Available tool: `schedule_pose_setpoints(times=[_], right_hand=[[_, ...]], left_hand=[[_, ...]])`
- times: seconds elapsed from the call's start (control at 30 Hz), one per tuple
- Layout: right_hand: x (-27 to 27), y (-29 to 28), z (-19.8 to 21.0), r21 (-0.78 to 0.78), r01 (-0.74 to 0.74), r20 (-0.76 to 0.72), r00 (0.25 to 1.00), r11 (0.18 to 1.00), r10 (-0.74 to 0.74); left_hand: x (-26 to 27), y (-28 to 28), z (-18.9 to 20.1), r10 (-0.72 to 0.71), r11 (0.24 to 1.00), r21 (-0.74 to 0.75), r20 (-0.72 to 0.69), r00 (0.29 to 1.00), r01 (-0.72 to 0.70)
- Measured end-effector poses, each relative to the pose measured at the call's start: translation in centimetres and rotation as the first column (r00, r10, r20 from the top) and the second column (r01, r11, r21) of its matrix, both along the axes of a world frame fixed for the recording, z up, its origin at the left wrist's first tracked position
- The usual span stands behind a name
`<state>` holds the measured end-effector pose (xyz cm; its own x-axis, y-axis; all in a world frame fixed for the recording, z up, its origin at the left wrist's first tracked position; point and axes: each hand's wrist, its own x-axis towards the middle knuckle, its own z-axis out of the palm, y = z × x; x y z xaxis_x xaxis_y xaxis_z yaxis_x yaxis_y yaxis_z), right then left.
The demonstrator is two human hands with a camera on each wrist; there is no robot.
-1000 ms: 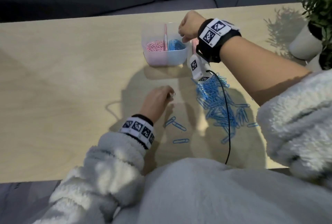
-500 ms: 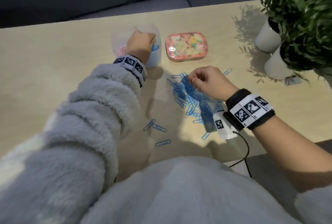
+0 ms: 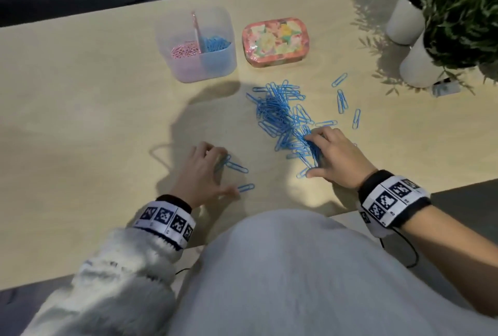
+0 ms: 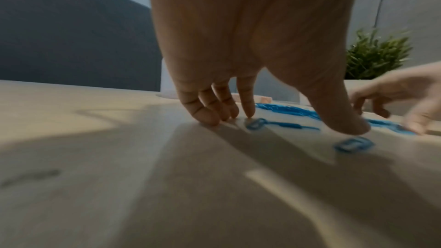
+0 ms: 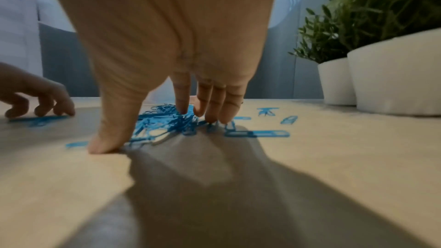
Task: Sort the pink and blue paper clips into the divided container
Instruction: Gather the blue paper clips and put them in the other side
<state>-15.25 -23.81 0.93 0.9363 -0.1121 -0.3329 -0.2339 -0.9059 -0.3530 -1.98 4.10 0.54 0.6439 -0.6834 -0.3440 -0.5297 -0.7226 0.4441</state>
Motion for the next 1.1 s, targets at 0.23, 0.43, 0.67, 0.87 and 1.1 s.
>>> schedule_pose_setpoints(times=[0.23,0.43,0.67,0.87,1.1], right_hand=[[2.2,2.8,-0.4,0.072,0.060,0.133,0.989,0.996,-0.070],[1.6,2.7,-0.5,0.094,0.182,0.073,0.979,0.979,-0.189],[4.1,4.8,-0.7,-0.088,0.046,0.087,0.995,0.995,-0.038],[4.7,4.9,-0.5,-0.310,-0.122,0.043,0.989,0.943,0.142],[6.1,2.7,0.4,0.091,0.030,0.018,0.999,0.995,-0.032]], left_hand=[[-1.2,-4.7,-0.8,-0.014,0.979,-0.204,-0.033,0.999,0.007],[-1.2,-5.9,-0.6,-0.071,0.992,-0.098,0.048,0.996,0.075],[-0.9,-7.7,0.0,-0.129,0.990,-0.044,0.046,0.991,0.131],[-0.2,-8.3,-0.1,-0.115,0.992,0.054,0.012,0.993,0.114],[0.8,-7.1,-0.2,-0.025,0.994,0.106,0.101,0.995,0.014]])
